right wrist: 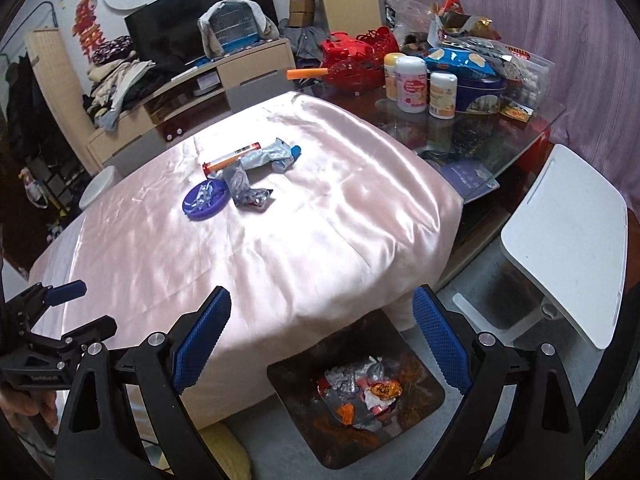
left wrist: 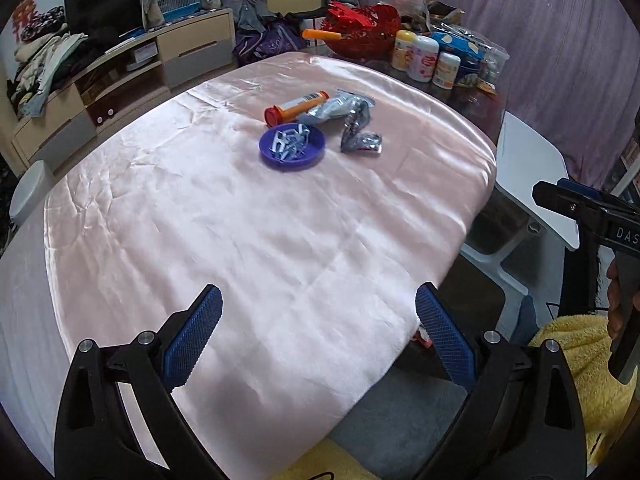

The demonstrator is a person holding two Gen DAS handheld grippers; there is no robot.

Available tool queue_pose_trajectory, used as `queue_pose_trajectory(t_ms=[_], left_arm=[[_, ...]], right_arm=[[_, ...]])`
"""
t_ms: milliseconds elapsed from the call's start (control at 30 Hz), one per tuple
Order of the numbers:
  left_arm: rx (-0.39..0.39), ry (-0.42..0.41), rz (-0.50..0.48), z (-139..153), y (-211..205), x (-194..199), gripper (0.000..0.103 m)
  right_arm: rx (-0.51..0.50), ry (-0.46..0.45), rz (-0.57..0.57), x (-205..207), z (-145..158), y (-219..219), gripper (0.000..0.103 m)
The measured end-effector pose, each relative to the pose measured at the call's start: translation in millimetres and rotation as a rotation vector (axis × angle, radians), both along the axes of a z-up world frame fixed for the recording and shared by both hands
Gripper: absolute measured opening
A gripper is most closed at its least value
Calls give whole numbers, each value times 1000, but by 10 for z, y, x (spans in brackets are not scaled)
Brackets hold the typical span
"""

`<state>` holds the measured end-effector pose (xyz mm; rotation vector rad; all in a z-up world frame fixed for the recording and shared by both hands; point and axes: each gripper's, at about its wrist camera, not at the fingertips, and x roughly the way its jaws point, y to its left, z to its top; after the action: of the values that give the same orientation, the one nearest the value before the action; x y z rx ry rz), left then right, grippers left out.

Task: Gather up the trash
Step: 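Move both open grippers back over the table toward the remaining trash, then grasp the small silver foil packet with the right gripper while the left grasps white-blue strips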

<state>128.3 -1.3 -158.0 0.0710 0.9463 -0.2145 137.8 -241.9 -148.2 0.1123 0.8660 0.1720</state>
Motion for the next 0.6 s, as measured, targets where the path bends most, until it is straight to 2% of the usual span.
queue_pose_trajectory(t_ms=[167,400,600], left_arm=[[4,-21,24,64,114,304,92],[15,-22,31,16,182,739,92],[7,-4,17,-58,196,1076,87]], right_arm=[[17,-2,50,350,3,255,93],[90,44,112,896,-127,591,91],[124,74,142,1326,-252,847,65]])
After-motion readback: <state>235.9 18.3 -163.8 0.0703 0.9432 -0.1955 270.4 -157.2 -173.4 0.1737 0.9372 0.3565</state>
